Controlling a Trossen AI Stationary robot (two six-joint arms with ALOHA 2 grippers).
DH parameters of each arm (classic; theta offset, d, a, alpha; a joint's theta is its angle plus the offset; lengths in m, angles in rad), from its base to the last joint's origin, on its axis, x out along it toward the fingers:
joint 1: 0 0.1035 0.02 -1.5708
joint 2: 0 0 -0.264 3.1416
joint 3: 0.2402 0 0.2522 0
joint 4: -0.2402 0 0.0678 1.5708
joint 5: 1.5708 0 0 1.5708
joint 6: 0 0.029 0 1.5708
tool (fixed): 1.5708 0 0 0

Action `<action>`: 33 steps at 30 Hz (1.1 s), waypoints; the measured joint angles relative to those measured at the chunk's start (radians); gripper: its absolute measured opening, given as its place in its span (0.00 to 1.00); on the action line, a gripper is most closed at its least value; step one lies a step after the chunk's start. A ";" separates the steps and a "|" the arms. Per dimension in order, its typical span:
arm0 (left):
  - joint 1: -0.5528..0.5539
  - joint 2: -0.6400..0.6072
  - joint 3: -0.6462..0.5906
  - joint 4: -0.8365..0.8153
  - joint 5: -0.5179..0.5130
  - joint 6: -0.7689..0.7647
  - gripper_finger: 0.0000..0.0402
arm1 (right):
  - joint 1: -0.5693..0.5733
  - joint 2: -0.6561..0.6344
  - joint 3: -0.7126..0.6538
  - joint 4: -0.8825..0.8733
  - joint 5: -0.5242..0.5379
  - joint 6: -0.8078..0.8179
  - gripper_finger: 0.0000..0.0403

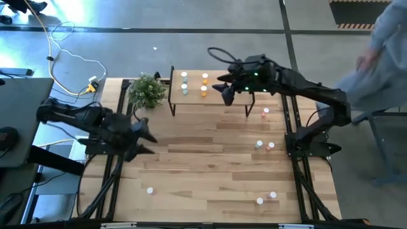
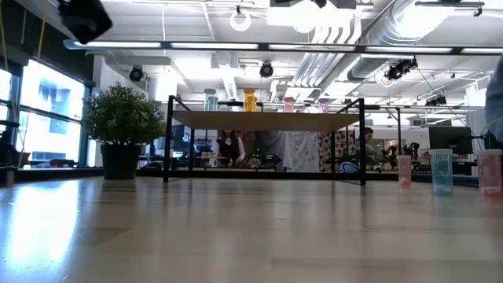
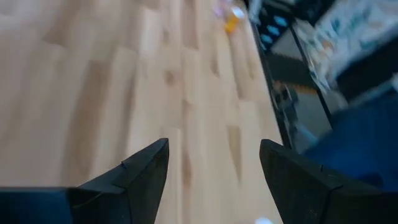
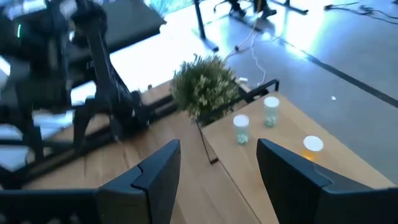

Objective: Pick and place medicine bottles onto shelf by color
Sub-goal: Put the left violet pill bottle on the shelf aligned with the other violet pill bottle

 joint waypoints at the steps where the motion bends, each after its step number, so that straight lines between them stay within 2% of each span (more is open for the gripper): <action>1: -0.047 0.000 -0.007 0.001 -0.012 -0.016 0.61 | 0.009 -0.011 0.000 0.001 0.014 0.022 0.51; 8: -0.361 0.001 -0.110 0.010 -0.132 -0.164 0.61 | 0.073 -0.050 0.000 0.000 0.051 0.167 0.51; 14: -0.547 0.010 -0.183 0.063 -0.263 -0.258 0.61 | 0.116 -0.052 0.000 0.000 0.054 0.227 0.51; 24: -0.716 0.077 -0.268 0.128 -0.340 -0.422 0.61 | 0.141 -0.052 0.000 0.000 0.105 0.249 0.51; 28: -0.741 0.137 -0.300 0.228 -0.372 -0.442 0.61 | 0.141 -0.052 0.000 0.000 0.105 0.249 0.51; 33: -0.752 0.238 -0.303 0.270 -0.370 -0.450 0.61 | 0.139 -0.052 0.000 0.000 0.105 0.248 0.51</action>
